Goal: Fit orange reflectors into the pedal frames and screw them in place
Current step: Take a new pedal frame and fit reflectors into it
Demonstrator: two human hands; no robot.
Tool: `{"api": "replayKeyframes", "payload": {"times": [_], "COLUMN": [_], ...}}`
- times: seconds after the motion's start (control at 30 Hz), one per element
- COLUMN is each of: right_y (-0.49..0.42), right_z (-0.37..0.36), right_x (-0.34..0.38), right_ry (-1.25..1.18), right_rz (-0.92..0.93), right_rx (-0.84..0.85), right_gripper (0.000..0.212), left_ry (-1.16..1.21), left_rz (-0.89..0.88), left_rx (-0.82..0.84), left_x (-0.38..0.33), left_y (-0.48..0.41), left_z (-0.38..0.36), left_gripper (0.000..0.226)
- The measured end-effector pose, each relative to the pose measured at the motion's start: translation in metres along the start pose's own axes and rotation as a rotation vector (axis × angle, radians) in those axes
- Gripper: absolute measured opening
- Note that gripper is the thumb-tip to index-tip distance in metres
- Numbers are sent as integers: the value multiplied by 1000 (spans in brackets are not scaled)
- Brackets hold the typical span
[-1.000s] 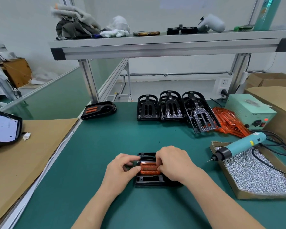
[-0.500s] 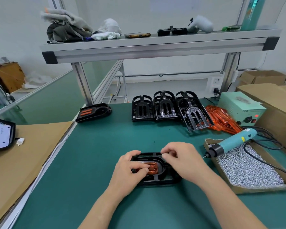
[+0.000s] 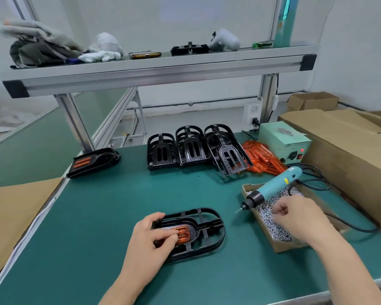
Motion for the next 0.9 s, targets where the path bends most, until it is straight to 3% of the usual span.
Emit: {"api": "replayKeyframes", "payload": {"times": [0.1,0.23,0.4,0.53,0.8,0.9], "right_y": [-1,-4,-8,-8,10,22], "right_z": [-13,-15,-14,-9,9,-11], "right_x": [1,4,-2,-5,23,56], "right_ry": [3,7,-69,-128,-560,-871], "right_rz": [35,59,76,118,249,296], "right_rx": [79,7,-21,-75,-260,-110], "right_gripper": [16,8,18,21,18,25], "left_ry": [14,2,5,-15,202,351], "left_rz": [1,-12,-6,-1,-39,-4], "left_rx": [-11,8,5,-58,-129,-27], "left_x": [-7,-13,-17,-25,-64,-81], "left_y": [0,-2,-2,-3,-8,-11], "left_z": [-5,-10,-8,-2,2,-9], "left_gripper": [39,46,48,32,28,25]}}
Point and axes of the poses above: each hand's wrist, its own y-axis away from the middle knuckle, its own z-axis out of the back of the hand, x = y × z, the point moved 6 cm from there along -y, towards the middle knuckle, and after that the axes turned 13 degrees about -y, right-handed, at the moved point
